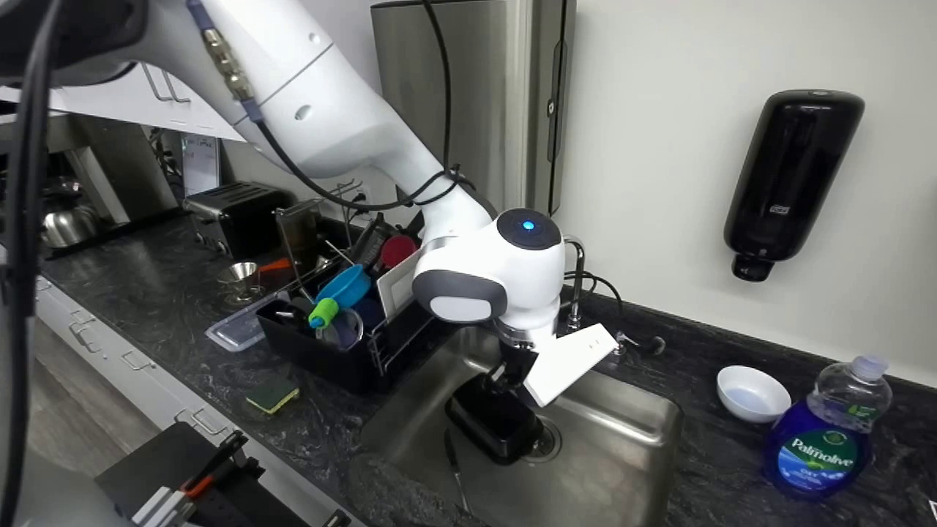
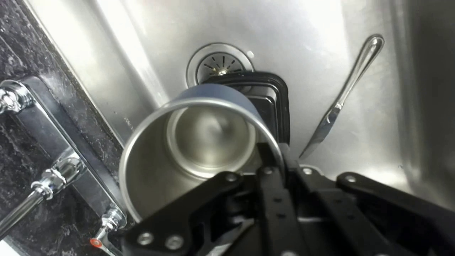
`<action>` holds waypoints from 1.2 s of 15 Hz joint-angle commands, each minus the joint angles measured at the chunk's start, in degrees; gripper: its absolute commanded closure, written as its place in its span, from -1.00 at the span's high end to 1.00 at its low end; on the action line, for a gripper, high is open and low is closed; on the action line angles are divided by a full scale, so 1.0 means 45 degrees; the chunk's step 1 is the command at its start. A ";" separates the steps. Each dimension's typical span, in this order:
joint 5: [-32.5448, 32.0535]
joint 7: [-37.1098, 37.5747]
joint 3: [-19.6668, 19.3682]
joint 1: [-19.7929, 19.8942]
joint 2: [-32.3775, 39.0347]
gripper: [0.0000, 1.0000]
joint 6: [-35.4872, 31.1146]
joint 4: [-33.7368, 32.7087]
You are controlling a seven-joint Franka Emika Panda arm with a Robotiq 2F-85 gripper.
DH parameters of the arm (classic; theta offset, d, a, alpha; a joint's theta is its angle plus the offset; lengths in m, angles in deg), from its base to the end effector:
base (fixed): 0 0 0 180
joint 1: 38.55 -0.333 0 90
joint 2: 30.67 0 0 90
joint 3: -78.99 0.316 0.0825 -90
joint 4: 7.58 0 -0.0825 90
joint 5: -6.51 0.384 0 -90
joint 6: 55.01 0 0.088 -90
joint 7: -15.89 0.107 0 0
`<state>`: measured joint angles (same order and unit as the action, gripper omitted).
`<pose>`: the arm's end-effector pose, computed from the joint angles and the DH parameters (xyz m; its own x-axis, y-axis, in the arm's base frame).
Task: Pick up the blue cup and place it in the sink
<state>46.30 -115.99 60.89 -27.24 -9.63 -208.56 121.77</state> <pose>0.4610 -0.2862 0.2117 0.3433 0.9261 0.1567 0.9117 -0.3686 0.1814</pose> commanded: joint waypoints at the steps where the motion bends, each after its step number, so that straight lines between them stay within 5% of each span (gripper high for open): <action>1: 0.0285 -0.0130 0.0139 0.0223 0.1381 -0.96 -0.0623 -0.1225; 3: 0.0172 0.0038 0.0029 0.0262 0.2147 -0.96 -0.0888 -0.1863; 4: -0.0979 0.0854 0.1026 0.1383 0.2220 -0.96 -0.1227 -0.2042; 9: -0.3504 0.2731 0.1844 0.2838 0.3108 -0.96 -0.1753 -0.3059; 18: -0.6557 0.4814 0.2036 0.4231 0.3451 -0.96 -0.1656 -0.3382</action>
<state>20.18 -96.58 68.67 -10.40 5.38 -215.16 106.96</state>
